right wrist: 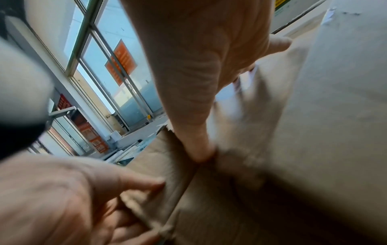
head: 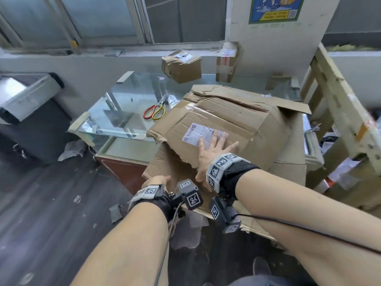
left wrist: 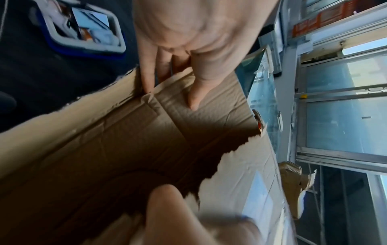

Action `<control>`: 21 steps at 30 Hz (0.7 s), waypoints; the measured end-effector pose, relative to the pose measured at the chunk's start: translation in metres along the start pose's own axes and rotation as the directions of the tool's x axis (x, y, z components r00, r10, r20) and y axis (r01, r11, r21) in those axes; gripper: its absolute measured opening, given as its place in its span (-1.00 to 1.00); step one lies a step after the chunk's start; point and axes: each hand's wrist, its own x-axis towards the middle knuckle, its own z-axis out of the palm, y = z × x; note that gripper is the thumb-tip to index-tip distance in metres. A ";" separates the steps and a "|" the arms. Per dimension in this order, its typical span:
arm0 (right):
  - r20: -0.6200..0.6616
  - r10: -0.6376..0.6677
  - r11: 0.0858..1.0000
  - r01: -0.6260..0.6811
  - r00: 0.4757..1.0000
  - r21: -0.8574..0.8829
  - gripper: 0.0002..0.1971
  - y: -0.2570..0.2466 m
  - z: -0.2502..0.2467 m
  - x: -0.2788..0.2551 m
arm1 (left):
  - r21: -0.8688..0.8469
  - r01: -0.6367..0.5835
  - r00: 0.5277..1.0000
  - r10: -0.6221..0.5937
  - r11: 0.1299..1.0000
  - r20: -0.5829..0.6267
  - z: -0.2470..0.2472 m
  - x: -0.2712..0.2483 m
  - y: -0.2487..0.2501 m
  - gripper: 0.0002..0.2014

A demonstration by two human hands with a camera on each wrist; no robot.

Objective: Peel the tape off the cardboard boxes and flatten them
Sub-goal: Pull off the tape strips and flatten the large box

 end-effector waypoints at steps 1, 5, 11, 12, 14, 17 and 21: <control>-0.024 0.019 1.000 -0.019 1.000 0.007 0.00 0.000 -0.004 0.000 | 0.021 0.015 1.000 -0.016 1.000 0.015 0.002 -0.004 0.008 -0.29; -0.176 0.035 0.997 -0.046 0.984 -0.058 -0.44 0.023 -0.022 0.002 | -0.166 -0.023 0.994 0.040 0.986 0.099 0.025 -0.019 0.044 0.08; -0.420 0.009 0.985 -0.081 0.907 -0.154 -0.63 0.100 -0.044 0.006 | 0.010 -0.172 0.981 0.170 0.985 0.088 0.052 -0.029 0.055 -0.49; -0.460 -0.002 0.987 -0.072 0.888 -0.145 -0.65 0.112 -0.050 0.007 | -0.018 -0.160 0.984 0.161 0.987 0.080 0.056 -0.024 0.053 -0.47; -0.519 -0.028 0.987 -0.058 0.854 -0.149 -0.67 0.132 -0.059 0.012 | -0.160 -0.097 0.991 0.110 0.982 0.076 0.063 -0.013 0.056 -0.36; -0.551 -0.058 0.990 -0.024 0.832 -0.139 -0.68 0.140 -0.059 0.021 | -0.298 -0.042 0.998 0.057 0.954 0.041 0.062 -0.015 0.065 -0.24; -0.553 -0.043 0.997 -0.002 0.832 -0.082 -0.62 0.138 -0.044 0.032 | -0.275 -0.079 0.985 0.118 0.958 0.125 0.074 -0.032 0.066 -0.43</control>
